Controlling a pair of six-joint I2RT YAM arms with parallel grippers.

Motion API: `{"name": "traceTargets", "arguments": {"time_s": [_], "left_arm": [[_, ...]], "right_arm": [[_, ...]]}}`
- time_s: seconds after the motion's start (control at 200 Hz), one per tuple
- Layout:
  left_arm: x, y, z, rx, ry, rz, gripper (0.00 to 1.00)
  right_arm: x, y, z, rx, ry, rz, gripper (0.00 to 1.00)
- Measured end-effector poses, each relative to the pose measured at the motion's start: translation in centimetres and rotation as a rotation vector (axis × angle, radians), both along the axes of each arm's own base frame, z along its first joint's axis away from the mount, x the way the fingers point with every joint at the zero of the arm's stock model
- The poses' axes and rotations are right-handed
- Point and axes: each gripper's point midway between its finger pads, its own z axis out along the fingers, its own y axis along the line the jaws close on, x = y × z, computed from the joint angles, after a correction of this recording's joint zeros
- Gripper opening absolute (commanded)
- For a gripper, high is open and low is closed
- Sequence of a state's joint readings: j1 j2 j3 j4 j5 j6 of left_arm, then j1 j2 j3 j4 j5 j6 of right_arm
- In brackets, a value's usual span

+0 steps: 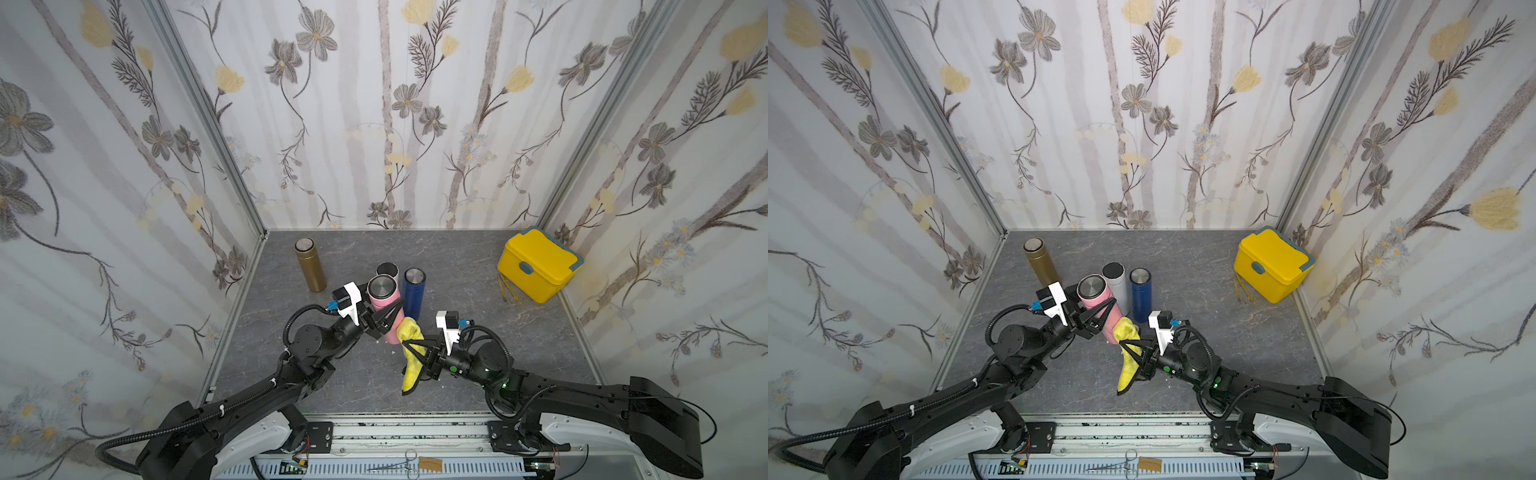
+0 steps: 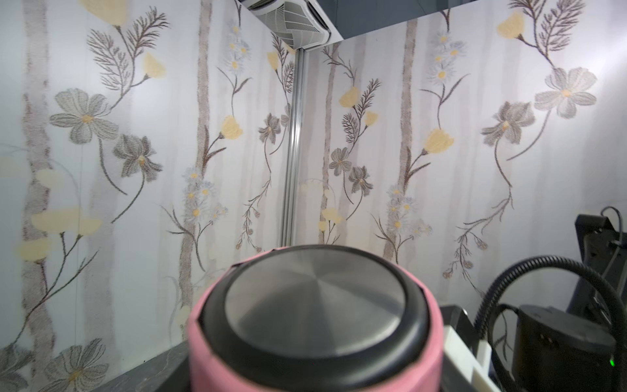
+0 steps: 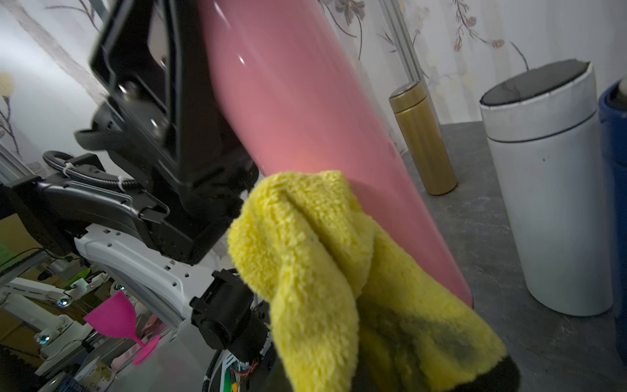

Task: Wipe the surface of the thermos
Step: Wipe the dirt from the surface of the thermos.

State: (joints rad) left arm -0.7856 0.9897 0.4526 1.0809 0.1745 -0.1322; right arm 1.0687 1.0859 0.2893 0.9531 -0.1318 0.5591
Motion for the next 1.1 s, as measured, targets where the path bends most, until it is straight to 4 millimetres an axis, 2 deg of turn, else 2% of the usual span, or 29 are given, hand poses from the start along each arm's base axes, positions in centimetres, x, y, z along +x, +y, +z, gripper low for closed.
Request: {"name": "traceTargets", "arguments": {"time_s": [0.045,0.105,0.255,0.32,0.385,0.46,0.515,0.63,0.704,0.799,0.924,0.969,1.024,1.099], "left_arm": [[0.4,-0.1,0.2,-0.004,0.029,0.026,0.0],[0.5,-0.6,0.3,-0.001,0.058,0.054,0.0],[1.0,-1.2,0.6,0.012,0.123,0.115,0.0],[1.8,-0.8,0.7,0.006,0.149,0.16,0.0],[2.6,-0.5,0.5,0.001,0.185,0.208,0.0],[3.5,-0.6,-0.1,0.015,0.228,0.241,0.0],[4.2,-0.8,-0.6,0.028,0.263,0.265,0.0],[5.2,-0.8,-1.1,0.038,0.317,0.312,0.0],[5.5,-0.8,-1.3,0.034,0.337,0.325,0.0],[5.7,-0.6,-1.8,0.033,0.363,0.338,0.0],[6.1,-0.5,-1.8,0.014,0.4,0.355,0.0],[6.2,-0.5,-1.8,0.007,0.407,0.361,0.0],[6.4,-0.4,-1.9,-0.005,0.421,0.373,0.0],[6.8,-0.2,-2.2,-0.006,0.439,0.401,0.0]], "right_arm": [[-0.1,-0.1,0.4,0.009,-0.005,0.0,0.0],[-0.3,-0.1,1.8,0.033,-0.02,0.006,0.0],[-1.1,-0.2,8.4,0.143,-0.12,0.015,0.0],[-1.1,-0.2,9.9,0.163,-0.138,0.012,0.0],[-1.1,0.1,9.8,0.156,-0.14,0.011,0.0],[-1.0,0.7,8.5,0.124,-0.124,0.018,0.0],[-0.9,1.1,6.6,0.087,-0.104,0.019,0.0],[-0.6,1.2,1.2,-0.014,-0.029,0.009,0.0],[-0.7,1.0,-0.3,-0.037,0.003,0.001,0.0],[-0.9,1.3,1.0,-0.016,-0.009,0.005,0.0],[-1.1,1.7,6.7,0.082,-0.089,0.006,0.0],[-1.2,1.7,8.2,0.107,-0.115,0.007,0.0],[-1.1,1.7,8.9,0.119,-0.128,0.001,0.0],[-0.7,1.9,8.2,0.099,-0.125,-0.015,0.0]]}}
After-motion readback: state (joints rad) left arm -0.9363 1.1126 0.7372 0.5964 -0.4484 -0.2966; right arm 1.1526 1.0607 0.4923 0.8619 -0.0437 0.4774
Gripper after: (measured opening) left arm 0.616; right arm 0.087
